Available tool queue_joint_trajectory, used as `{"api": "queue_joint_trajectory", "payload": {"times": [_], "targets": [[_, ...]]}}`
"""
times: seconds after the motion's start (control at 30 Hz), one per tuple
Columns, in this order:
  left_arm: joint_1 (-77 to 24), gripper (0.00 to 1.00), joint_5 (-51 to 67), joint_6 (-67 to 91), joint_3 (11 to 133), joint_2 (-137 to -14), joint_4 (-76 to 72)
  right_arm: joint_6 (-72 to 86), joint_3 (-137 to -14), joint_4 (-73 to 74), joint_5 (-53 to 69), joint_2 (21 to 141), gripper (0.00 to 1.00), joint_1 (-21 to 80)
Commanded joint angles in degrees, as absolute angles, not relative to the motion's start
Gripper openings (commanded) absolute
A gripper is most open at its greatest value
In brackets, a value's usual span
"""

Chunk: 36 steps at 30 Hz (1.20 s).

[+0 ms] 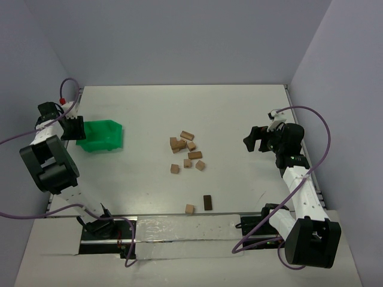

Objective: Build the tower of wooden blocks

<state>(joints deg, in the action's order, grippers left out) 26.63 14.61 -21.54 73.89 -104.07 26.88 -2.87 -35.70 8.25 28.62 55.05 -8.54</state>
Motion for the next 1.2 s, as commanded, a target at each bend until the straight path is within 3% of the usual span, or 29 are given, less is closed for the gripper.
{"api": "queue_joint_trajectory", "payload": {"times": [0.0, 0.33, 0.6, 0.7, 0.8, 1.17], "targets": [[27.05, 0.61, 19.30, -21.42, 79.16, -99.50, 27.31, -3.27, -38.56, 7.34, 29.33, 54.76, 1.00, -8.96], [19.13, 0.66, 27.81, -26.25, 79.68, -85.11, 31.98, -2.73, -38.78, 7.23, 29.53, 55.29, 1.00, -8.88], [-15.25, 0.66, 19.80, -27.62, 62.23, -66.86, 29.81, -2.56, -38.92, 7.61, 29.13, 55.45, 1.00, -8.88], [-30.36, 0.65, 15.99, -23.77, 59.46, -65.78, 29.32, -2.51, -38.98, 7.65, 28.92, 55.29, 1.00, -9.13], [-37.75, 0.65, 17.15, -21.83, 57.67, -67.14, 29.57, -2.46, -38.85, 7.65, 28.73, 55.20, 1.00, -9.26], [-53.76, 0.65, 15.33, -25.02, 51.42, -73.00, 28.06, -2.81, -38.94, 7.73, 28.39, 56.67, 1.00, -10.37]]}}
